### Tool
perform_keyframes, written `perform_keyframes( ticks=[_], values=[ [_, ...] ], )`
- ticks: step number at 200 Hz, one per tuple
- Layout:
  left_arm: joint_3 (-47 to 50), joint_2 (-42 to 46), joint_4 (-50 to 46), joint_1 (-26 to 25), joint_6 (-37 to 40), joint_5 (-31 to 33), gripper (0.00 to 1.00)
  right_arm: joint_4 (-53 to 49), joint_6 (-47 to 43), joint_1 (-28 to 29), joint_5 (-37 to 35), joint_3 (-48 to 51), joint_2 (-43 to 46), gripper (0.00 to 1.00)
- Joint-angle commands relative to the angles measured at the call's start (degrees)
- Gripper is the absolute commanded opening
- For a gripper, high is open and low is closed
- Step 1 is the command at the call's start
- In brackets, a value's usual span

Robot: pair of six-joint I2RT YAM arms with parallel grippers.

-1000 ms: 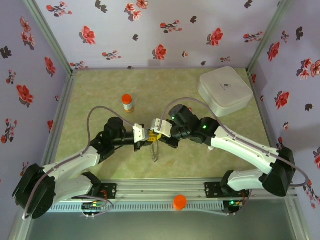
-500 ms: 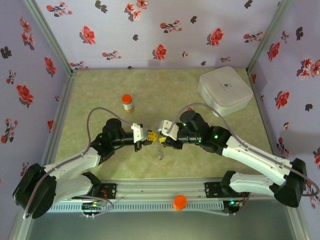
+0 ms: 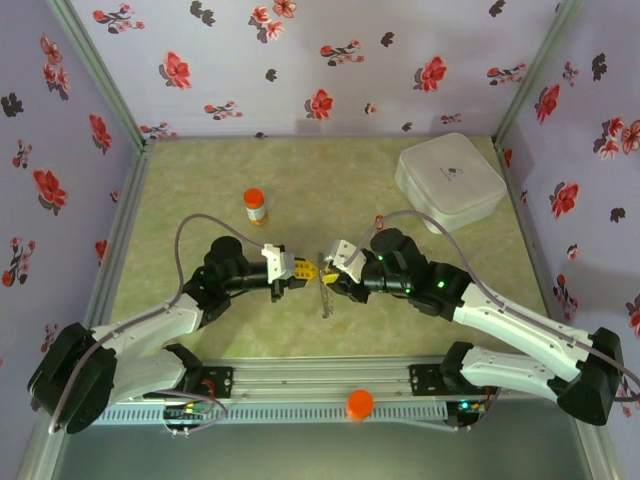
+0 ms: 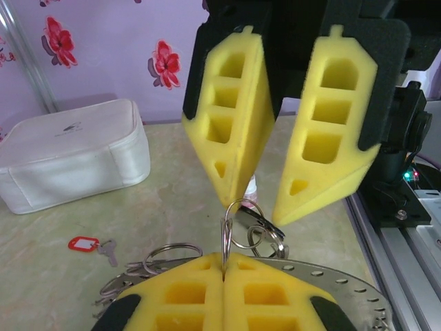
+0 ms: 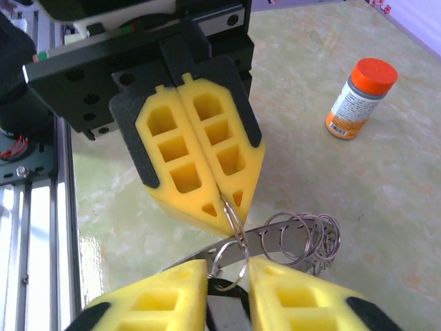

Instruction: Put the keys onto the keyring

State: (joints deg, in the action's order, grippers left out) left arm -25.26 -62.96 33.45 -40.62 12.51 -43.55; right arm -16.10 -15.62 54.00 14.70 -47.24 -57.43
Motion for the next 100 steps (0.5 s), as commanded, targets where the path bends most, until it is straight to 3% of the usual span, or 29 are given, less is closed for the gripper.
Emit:
perform_keyframes(
  ticks=[1,25,66,100],
  values=[
    [0.4,-0.2,3.7,-0.4,-0.6,-0.5,0.0,1.8,1.7,-0.4,-0.5,0.4,0.7,0.17],
    [0.6,-0.2,4.7,-0.4,-1.1,0.1,0.0,-0.6,0.9,-0.4,-1.4,-0.5,0.4,0.07],
    [0.9,-0.3,6.6,-0.3,-2.2,0.1,0.0,-1.5,0.5,-0.6,-1.5,-1.1,-0.4,0.0],
    [1.1,-0.3,7.4,-0.4,-2.7,0.0,0.0,-3.0,-0.2,-1.1,-4.3,-1.6,-2.1,0.0]
  ],
)
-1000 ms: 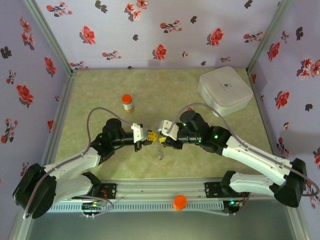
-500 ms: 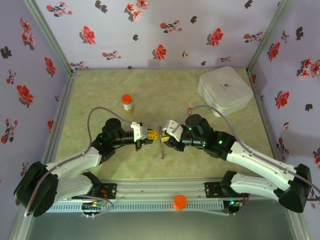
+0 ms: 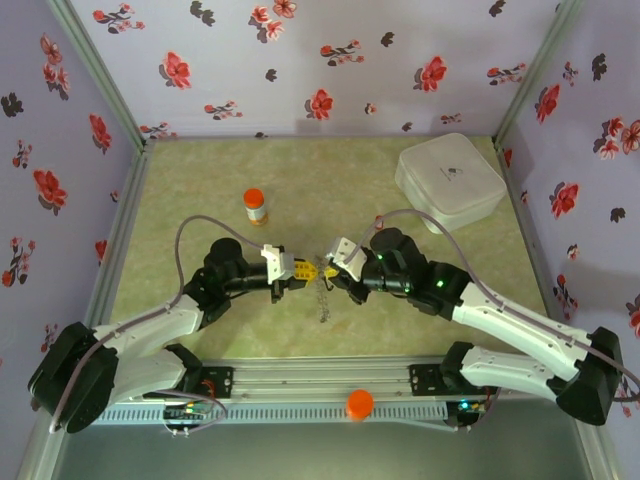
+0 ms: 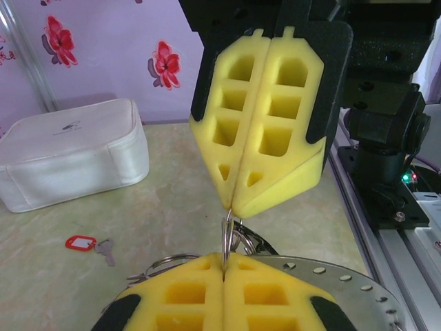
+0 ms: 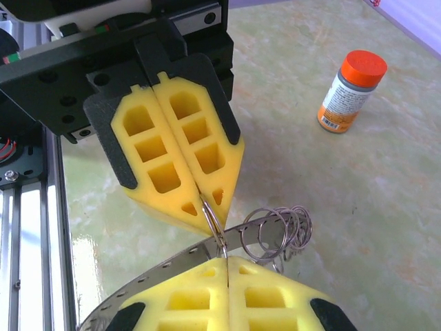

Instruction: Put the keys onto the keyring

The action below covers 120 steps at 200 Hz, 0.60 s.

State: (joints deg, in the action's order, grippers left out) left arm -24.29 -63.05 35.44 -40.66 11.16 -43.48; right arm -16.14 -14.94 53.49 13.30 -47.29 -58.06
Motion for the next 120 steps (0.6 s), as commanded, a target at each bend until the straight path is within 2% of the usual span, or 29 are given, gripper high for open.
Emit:
perform_keyframes(
  ticks=[1,67,101,120],
  values=[
    [0.1,-0.2,5.5,-0.4,-1.4,0.0,0.0,-3.1,-0.9,-0.5,-2.9,-1.6,-1.6,0.0],
    [0.4,-0.4,6.7,-0.4,-2.1,-0.3,0.0,-1.2,-0.6,-0.7,-0.7,-1.2,-2.7,0.0],
    [0.4,-0.5,7.1,-0.3,-2.1,-0.2,0.0,0.5,-2.3,-0.9,0.4,0.7,1.3,0.15],
    [0.5,-0.5,7.1,-0.4,-2.2,-0.3,0.0,1.2,-4.6,-1.0,1.1,1.4,2.5,0.18]
  ],
)
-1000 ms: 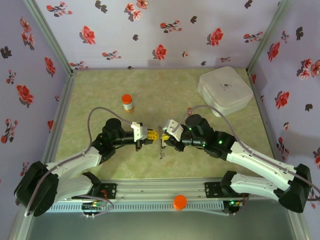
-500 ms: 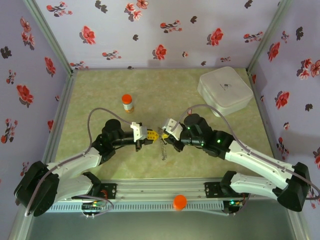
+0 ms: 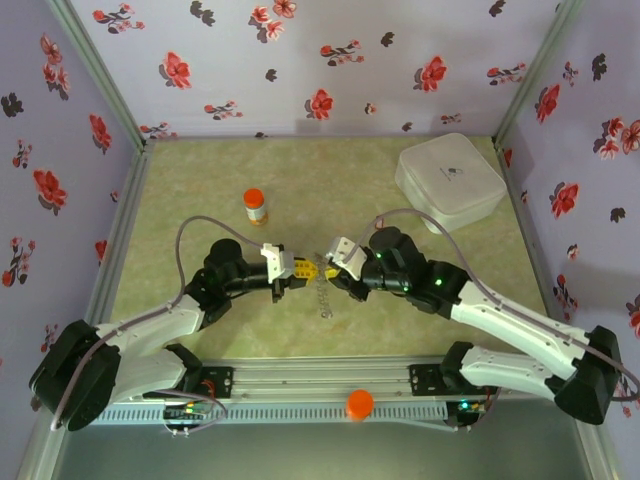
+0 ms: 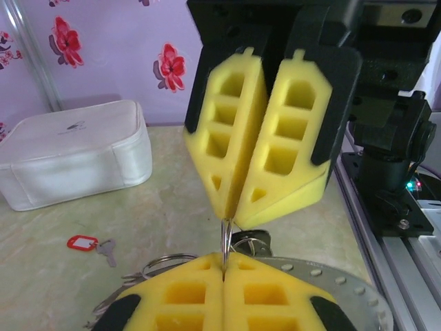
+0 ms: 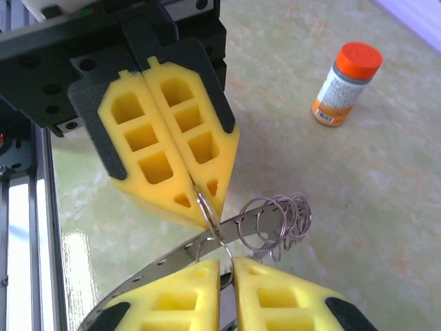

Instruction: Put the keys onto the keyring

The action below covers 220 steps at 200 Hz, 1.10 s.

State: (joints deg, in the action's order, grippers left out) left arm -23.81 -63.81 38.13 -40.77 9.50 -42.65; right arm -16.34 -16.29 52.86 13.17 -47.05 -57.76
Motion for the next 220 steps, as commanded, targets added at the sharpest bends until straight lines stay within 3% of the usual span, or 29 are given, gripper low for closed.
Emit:
perform_keyframes(
  ticks=[1,70,163,220],
  values=[
    [0.0,0.3,4.4,-0.2,-0.6,-1.1,0.0,1.4,-3.3,-0.3,1.2,1.2,2.2,0.18],
    [0.1,0.3,4.2,-0.2,-0.7,-1.4,0.0,4.7,-4.6,-0.3,4.9,0.2,-0.5,0.2],
    [-0.1,0.0,4.3,-0.2,-1.0,-2.4,0.0,3.7,-6.0,-0.4,-0.7,-1.0,-2.2,0.23],
    [-0.5,-0.1,2.8,-0.2,-0.4,-2.3,0.0,2.1,-6.3,-0.4,1.3,-1.4,-1.8,0.21]
  ],
)
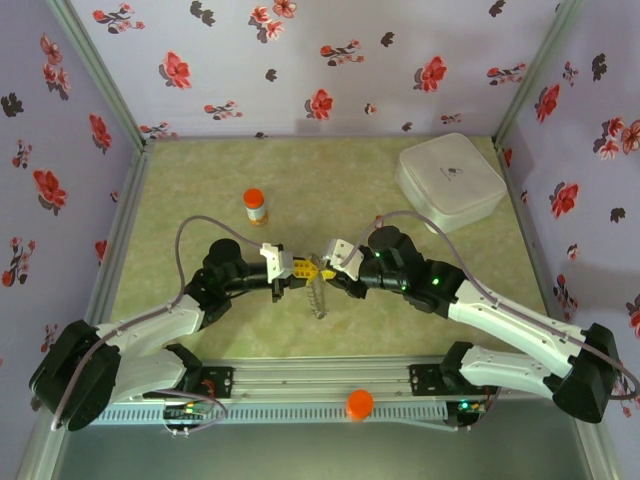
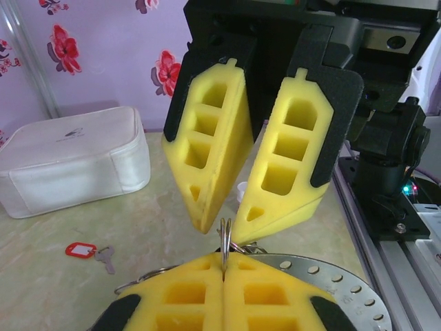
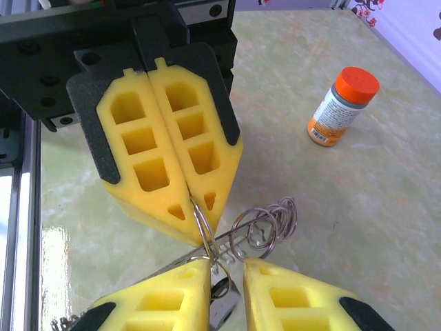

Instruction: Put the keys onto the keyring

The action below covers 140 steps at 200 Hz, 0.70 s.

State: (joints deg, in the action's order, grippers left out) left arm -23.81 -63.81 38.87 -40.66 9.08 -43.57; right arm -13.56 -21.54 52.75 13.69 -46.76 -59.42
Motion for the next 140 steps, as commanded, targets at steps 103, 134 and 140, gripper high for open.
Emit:
perform_keyframes(
  ticks=[103,134,140],
  values=[
    [-0.3,-0.5,3.6,-0.3,-1.0,-3.4,0.0,2.1,-0.2,-0.2,6.5,-1.6,-2.0,0.12],
    [0.0,-0.3,4.1,-0.3,-1.2,-3.0,0.0,0.2,-1.3,-0.2,6.4,-2.6,-2.5,0.0],
    [0.0,-0.3,4.0,-0.3,-1.1,-2.5,0.09,-0.6,-1.7,-0.2,6.0,-3.0,-2.6,0.0]
  ],
)
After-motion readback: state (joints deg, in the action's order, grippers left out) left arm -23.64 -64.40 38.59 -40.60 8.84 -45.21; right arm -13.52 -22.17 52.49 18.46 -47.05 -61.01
